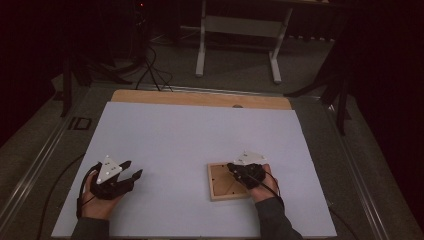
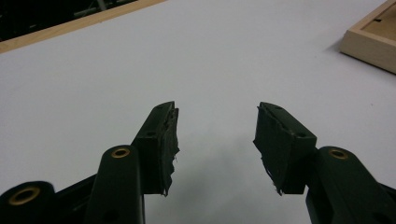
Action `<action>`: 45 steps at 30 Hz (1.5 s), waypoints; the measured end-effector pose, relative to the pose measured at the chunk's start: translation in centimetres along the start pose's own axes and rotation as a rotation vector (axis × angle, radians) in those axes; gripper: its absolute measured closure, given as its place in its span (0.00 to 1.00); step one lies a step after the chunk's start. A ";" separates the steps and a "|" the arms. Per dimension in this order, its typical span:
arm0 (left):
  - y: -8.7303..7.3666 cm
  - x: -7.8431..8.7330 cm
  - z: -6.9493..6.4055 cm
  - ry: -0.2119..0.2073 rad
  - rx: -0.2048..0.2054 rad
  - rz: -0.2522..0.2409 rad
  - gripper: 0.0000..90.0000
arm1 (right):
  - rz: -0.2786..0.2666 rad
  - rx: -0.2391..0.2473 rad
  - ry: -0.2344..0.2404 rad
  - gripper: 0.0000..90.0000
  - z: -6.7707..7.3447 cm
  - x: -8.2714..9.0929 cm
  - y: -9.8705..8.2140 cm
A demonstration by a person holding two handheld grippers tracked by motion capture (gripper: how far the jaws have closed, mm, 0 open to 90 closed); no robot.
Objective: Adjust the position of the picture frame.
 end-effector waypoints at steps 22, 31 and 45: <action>0.2 0.6 0.4 0.012 0.018 -0.036 0.53 | 0.089 -0.077 -0.035 1.00 -1.6 4.4 -6.8; 0.2 0.7 0.4 0.012 0.018 -0.041 0.53 | 0.120 -0.054 -0.023 1.00 -0.8 5.6 -8.0; 0.2 0.7 0.5 0.012 0.018 -0.040 0.53 | 0.141 -0.002 0.038 0.92 0.2 6.2 -8.9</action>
Point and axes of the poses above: each handheld gripper's, and its own axes: x roughly backward along the jaws, y roughly out of its top, z roughly to its left, the point moved 6 cm from there along -x, roughly forward along the jaws, and after that the axes turned 11 degrees about -y, right-handed, at the moved point
